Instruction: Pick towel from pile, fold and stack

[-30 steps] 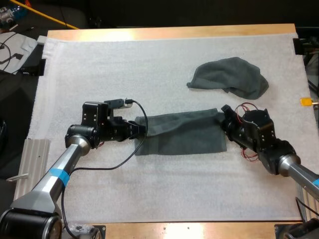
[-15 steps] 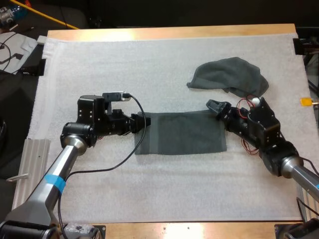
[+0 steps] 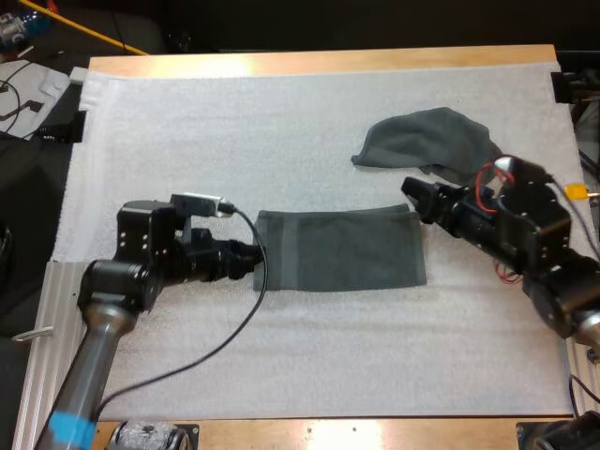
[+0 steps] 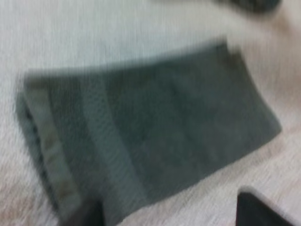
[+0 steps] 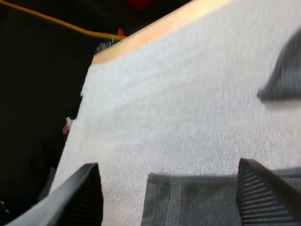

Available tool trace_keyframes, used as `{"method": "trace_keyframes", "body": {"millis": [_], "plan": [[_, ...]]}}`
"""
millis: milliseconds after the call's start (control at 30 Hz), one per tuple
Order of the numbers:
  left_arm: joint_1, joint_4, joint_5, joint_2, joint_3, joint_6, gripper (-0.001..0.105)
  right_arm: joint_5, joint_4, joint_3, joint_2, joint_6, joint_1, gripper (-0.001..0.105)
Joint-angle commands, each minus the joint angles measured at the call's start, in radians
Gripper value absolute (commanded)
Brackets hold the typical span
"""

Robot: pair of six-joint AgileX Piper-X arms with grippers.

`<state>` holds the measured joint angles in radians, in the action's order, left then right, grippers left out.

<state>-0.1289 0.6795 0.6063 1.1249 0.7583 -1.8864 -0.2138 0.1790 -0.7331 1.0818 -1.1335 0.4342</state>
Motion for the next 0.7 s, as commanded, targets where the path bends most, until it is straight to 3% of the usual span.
{"method": "trace_keyframes", "body": {"millis": [0, 167, 267, 667], "plan": [[-0.004, 0.125, -0.035, -0.118, 0.007, 0.021, 0.057, 0.025, 0.449, -0.089, -0.061, -0.103, 0.003, 0.060], [-0.005, 0.246, -0.043, -0.270, 0.008, 0.020, 0.058, 0.063, 0.679, -0.163, -0.121, -0.180, 0.004, 0.060], [-0.001, 0.246, -0.039, -0.280, 0.007, 0.024, 0.057, 0.052, 0.339, -0.163, -0.124, -0.176, -0.002, 0.059], [-0.004, 0.507, -0.050, -0.532, 0.008, 0.018, 0.058, 0.065, 0.739, -0.238, -0.252, -0.250, -0.003, 0.060]]}}
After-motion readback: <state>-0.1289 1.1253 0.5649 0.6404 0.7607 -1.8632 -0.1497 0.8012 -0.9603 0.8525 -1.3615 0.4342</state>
